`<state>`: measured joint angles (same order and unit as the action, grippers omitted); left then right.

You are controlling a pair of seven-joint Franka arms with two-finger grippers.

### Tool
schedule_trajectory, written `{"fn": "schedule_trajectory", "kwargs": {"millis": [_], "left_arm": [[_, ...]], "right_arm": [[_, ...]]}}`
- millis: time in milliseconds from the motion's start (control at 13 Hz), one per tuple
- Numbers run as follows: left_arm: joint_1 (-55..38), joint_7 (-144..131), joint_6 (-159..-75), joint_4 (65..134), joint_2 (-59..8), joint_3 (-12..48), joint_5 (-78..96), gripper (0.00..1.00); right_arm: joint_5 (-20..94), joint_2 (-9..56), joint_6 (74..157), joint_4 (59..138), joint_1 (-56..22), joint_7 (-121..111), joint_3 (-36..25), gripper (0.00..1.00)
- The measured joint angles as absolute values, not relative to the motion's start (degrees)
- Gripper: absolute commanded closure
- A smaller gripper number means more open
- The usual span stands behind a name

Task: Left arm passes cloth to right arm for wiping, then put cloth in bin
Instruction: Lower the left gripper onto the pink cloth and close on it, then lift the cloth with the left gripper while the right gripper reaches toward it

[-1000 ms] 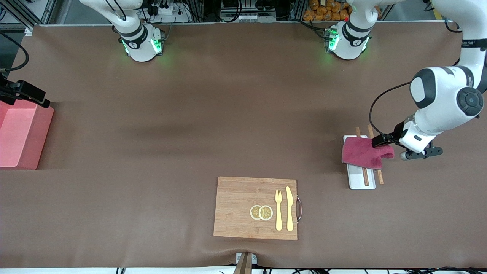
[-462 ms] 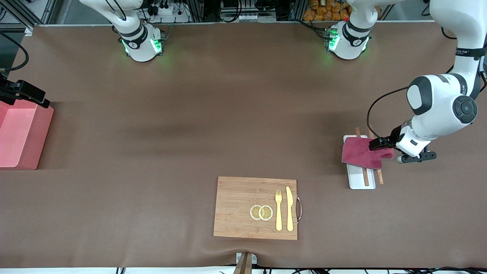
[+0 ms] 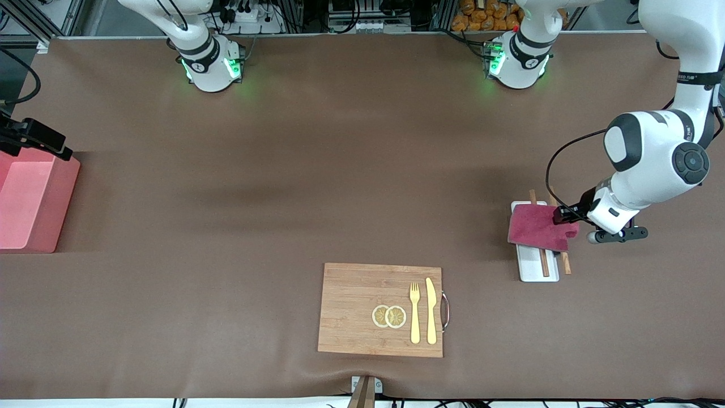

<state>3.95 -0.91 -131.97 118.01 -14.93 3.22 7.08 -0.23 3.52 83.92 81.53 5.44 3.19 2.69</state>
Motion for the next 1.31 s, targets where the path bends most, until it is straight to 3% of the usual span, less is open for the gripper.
{"fn": "schedule_trajectory", "kwargs": {"millis": [462,769,1308], "left_arm": [[3.4,-0.8,-132.0,117.2,-14.9,3.4,7.1,0.80],[2.8,-0.8,-132.0,116.5,-15.1,3.4,7.1,0.98],[2.8,-0.4,-131.8,116.2,-15.5,3.3,7.1,1.00]], "right_arm": [[-0.2,3.5,83.9,81.5,5.4,3.2,2.7,0.00],[-0.2,3.5,83.9,81.5,5.4,3.2,2.7,0.00],[-0.2,3.5,83.9,81.5,5.4,3.2,2.7,0.00]]}}
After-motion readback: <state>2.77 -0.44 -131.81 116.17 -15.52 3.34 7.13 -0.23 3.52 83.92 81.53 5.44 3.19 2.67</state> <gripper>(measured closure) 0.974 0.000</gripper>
